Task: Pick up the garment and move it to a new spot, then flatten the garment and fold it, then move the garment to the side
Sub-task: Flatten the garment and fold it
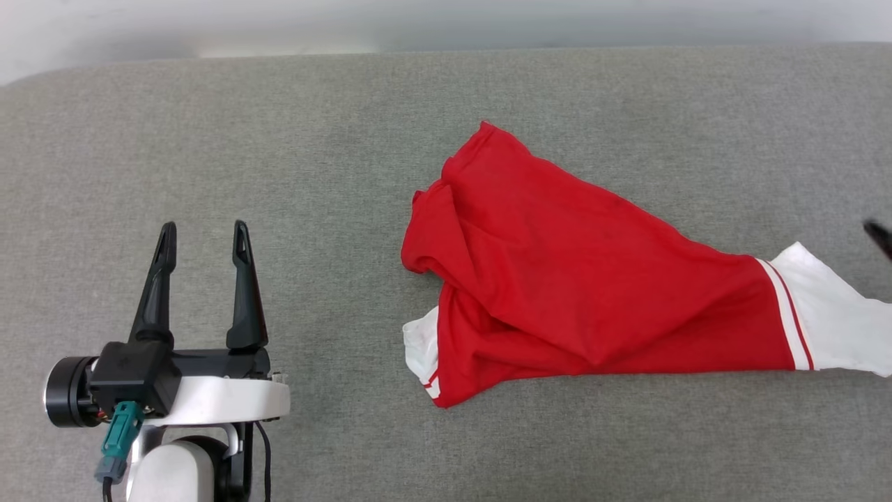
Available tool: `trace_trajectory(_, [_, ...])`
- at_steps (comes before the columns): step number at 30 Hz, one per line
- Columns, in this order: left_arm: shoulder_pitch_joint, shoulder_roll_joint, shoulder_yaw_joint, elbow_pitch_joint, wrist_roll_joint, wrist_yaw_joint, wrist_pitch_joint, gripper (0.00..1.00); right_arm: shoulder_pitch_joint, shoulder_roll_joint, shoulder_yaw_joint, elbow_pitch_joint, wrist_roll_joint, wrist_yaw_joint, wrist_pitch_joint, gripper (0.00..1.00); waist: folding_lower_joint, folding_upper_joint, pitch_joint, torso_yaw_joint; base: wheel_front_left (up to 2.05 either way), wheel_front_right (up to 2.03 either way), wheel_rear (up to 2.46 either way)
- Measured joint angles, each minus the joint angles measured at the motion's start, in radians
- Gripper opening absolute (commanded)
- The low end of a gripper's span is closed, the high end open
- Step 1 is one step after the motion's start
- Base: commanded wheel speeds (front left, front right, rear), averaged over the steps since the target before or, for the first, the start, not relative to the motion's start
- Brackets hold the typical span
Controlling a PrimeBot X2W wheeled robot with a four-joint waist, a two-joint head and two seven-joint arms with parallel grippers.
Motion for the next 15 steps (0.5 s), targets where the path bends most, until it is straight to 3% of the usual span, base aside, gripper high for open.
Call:
trace_trajectory(3, [0.002, 0.000, -0.004, 0.000, -0.001, 0.000, 0.000, 1.00, -0.075, 0.005, 0.005, -0.111, -0.014, 0.000, 0.095, 1.00, 0.0000, 0.0000, 0.003, 0.009, 0.00, 0.00, 0.00])
trace_trajectory(7, [0.000, 0.000, -0.007, -0.002, -0.003, 0.000, 0.000, 1.00, -0.214, 0.024, 0.121, -0.192, -0.006, 0.000, 0.255, 1.00, 0.0000, 0.0000, 0.021, 0.018, 0.00, 0.00, 0.00])
trace_trajectory(15, [-0.043, 0.000, -0.033, -0.007, -0.013, 0.001, 0.000, 1.00, -0.531, 0.129, 0.421, -0.070, 0.002, 0.000, 0.542, 1.00, 0.0000, 0.0000, 0.084, 0.044, 0.00, 0.00, 0.00])
